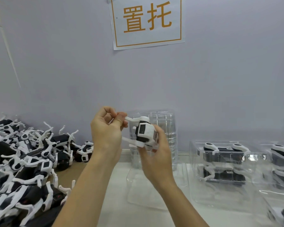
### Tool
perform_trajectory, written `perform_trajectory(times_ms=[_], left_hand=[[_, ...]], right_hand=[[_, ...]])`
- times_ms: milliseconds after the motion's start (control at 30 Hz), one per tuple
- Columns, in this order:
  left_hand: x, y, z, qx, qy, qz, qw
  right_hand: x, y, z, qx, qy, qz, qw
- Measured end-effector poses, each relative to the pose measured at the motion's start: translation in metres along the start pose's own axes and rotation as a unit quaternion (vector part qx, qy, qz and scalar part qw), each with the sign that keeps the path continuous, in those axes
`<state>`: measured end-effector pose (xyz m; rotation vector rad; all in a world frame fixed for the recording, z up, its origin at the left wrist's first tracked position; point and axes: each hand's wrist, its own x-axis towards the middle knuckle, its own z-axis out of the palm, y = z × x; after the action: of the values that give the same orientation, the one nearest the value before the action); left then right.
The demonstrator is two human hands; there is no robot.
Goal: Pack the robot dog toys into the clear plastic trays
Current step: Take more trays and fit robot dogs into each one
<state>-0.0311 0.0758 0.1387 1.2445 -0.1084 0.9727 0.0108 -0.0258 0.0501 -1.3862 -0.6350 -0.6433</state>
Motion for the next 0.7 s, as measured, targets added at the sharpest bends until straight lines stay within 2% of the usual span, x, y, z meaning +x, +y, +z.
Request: perform_trajectory(times_ms=[67, 100, 167, 233, 267, 367, 433, 533, 700], left_hand=[[-0.004, -0.007, 0.006, -0.011, -0.002, -0.026, 1.000], [-0.007, -0.009, 0.007, 0.012, -0.010, -0.022, 1.000], [-0.010, -0.012, 0.006, 0.130, -0.034, 0.028, 0.991], [-0.011, -0.011, 0.002, 0.255, -0.078, 0.092, 0.959], [-0.009, -0.009, -0.001, 0.283, -0.116, 0.102, 0.947], [-0.005, -0.002, -0.010, 0.265, -0.251, 0.025, 0.930], [-0.003, -0.002, -0.016, 0.253, -0.301, -0.017, 0.919], [0.003, -0.003, -0.021, 0.241, -0.274, -0.038, 0.930], [0.002, -0.013, -0.019, 0.162, -0.182, -0.072, 0.967]], right_hand=[[0.007, 0.002, -0.011, -0.044, 0.030, -0.017, 0.998], [0.011, 0.003, -0.017, -0.061, 0.020, -0.015, 0.998], [0.017, 0.004, -0.030, -0.082, -0.041, 0.009, 0.996], [0.021, 0.005, -0.040, -0.090, -0.112, 0.039, 0.989], [0.022, 0.003, -0.045, -0.096, -0.143, 0.058, 0.983], [0.025, -0.004, -0.050, -0.132, -0.229, 0.097, 0.959], [0.027, -0.011, -0.049, -0.163, -0.274, 0.111, 0.941], [0.028, -0.018, -0.045, -0.193, -0.283, 0.107, 0.933], [0.026, -0.018, -0.033, -0.222, -0.210, 0.020, 0.952]])
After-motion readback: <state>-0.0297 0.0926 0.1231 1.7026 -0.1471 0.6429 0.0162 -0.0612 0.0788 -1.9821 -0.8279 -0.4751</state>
